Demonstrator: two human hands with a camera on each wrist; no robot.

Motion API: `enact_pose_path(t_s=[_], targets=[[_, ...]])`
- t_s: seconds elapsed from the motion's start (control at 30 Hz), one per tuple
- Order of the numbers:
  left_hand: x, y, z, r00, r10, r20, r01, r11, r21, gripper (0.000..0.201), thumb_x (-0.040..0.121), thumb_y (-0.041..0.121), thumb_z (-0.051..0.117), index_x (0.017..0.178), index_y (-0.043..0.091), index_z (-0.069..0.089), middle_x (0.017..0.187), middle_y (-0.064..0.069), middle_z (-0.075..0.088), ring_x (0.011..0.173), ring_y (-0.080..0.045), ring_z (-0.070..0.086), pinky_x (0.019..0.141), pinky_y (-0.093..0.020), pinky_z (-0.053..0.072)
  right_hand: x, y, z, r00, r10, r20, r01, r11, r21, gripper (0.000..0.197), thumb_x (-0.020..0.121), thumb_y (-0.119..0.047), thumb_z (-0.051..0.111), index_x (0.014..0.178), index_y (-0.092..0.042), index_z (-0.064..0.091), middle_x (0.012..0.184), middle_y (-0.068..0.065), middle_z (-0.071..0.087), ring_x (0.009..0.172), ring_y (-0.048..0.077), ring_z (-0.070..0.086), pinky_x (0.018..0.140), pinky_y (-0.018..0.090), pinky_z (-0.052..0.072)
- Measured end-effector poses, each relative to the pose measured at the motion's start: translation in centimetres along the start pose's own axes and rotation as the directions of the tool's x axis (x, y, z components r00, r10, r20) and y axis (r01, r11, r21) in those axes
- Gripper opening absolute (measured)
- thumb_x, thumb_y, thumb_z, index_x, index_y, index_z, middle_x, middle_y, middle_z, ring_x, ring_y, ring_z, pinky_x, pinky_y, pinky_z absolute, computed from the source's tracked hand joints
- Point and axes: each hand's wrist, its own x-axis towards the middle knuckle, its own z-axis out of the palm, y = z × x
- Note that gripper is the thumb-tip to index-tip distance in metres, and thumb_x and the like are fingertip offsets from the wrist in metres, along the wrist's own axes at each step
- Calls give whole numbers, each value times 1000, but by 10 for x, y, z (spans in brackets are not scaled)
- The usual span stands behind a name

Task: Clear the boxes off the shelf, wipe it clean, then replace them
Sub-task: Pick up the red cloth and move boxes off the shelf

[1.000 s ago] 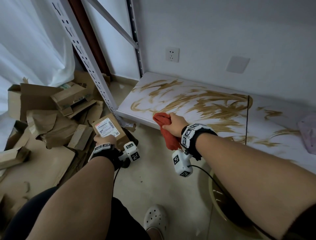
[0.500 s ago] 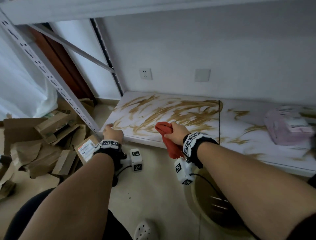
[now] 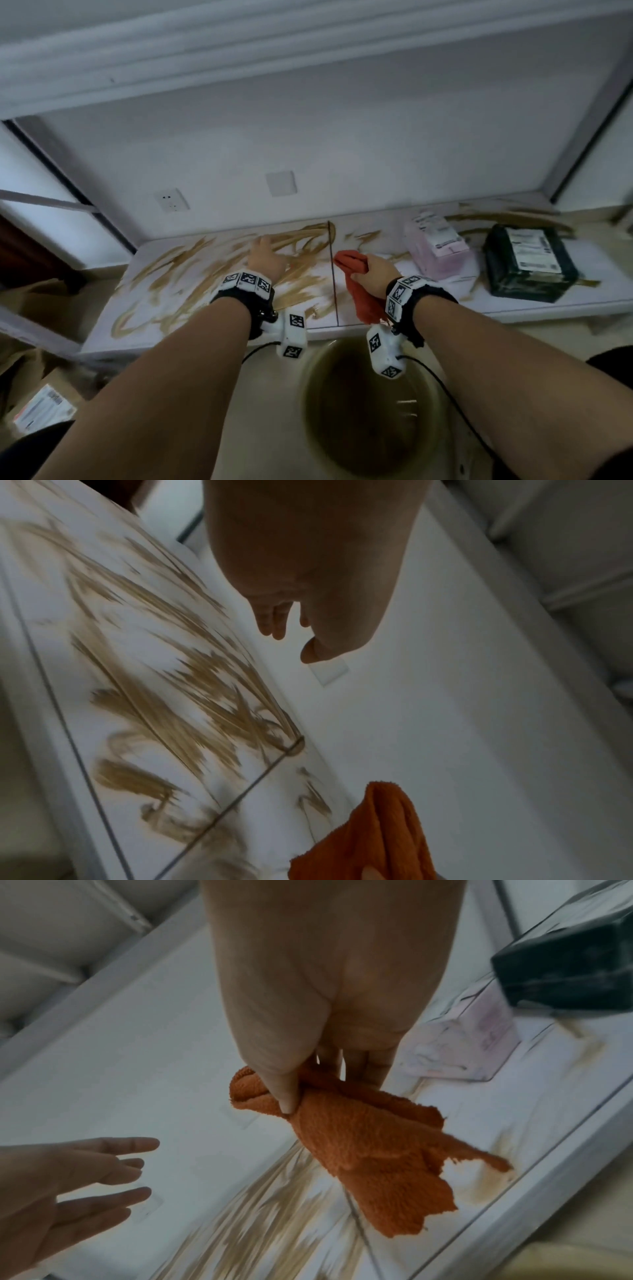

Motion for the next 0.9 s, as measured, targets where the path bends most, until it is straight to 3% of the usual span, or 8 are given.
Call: enact_pose_path(t_s=[0.2, 0.27, 0.4, 0.53, 0.63, 0.73, 0.8, 0.9], targets=[[12, 67, 64, 988, 139, 69, -140, 990, 8, 45, 92, 16, 51, 136, 14, 43, 143, -8, 39, 129, -26, 42, 109, -34, 36, 25, 69, -49, 994, 73, -87, -74, 997, -16, 37, 94, -16, 44, 129, -6, 50, 133, 10, 54, 117, 30, 53, 96, 29, 38], [18, 82, 81, 981, 164, 103, -168, 985, 34, 47, 88, 12, 49, 135, 16, 45, 143, -7, 42, 128, -25, 43, 110, -34, 34, 36, 88, -64, 987, 107, -124, -106, 994, 12, 37, 93, -16, 46, 127, -3, 52, 129, 18, 56, 115, 33, 54, 95, 31, 41], [26, 107, 110, 968, 172, 184, -194, 974, 112, 49, 88, 11, 47, 136, 23, 43, 147, -4, 36, 122, -25, 48, 94, -26, 43, 55, 121, -88, 978, 122, -172, -114, 992, 56, 42, 88, -16, 50, 130, -8, 53, 133, 19, 53, 120, 33, 51, 104, 33, 39], [27, 130, 137, 954, 180, 241, -220, 964, 151, 48, 92, 9, 44, 139, 18, 40, 146, -10, 36, 132, -28, 40, 110, -34, 34, 68, 154, -103, 952, 273, -137, -221, 925, 308, 47, 85, -18, 53, 131, -11, 52, 129, 19, 56, 113, 35, 55, 97, 34, 43], [29, 143, 157, 936, 172, 307, -218, 968, 122, 52, 92, 8, 43, 143, 14, 35, 148, -11, 33, 132, -28, 39, 109, -33, 35, 74, 165, -109, 932, 357, -63, -299, 854, 426, 46, 88, -23, 52, 132, -9, 52, 129, 17, 56, 114, 33, 55, 94, 30, 42], [31, 153, 176, 922, 153, 356, -190, 979, 72, 51, 92, 8, 46, 142, 14, 36, 148, -9, 34, 133, -26, 38, 104, -29, 34, 80, 168, -113, 931, 364, -12, -317, 826, 466, 50, 87, -30, 52, 134, -10, 50, 132, 16, 54, 115, 32, 55, 102, 38, 43], [31, 156, 186, 913, 139, 384, -166, 985, 37, 52, 92, 12, 50, 142, 15, 36, 149, -7, 36, 132, -25, 40, 100, -26, 35, 83, 170, -114, 927, 374, -3, -325, 808, 492, 49, 86, -28, 52, 131, -9, 52, 128, 16, 57, 112, 33, 56, 100, 40, 44], [31, 158, 198, 886, 102, 452, -128, 991, 28, 58, 93, 21, 50, 147, 14, 29, 147, -12, 39, 130, -28, 44, 105, -30, 37, 81, 172, -110, 929, 368, 33, -338, 809, 480, 45, 87, -27, 52, 125, -5, 55, 117, 16, 60, 107, 33, 58, 98, 40, 46]])
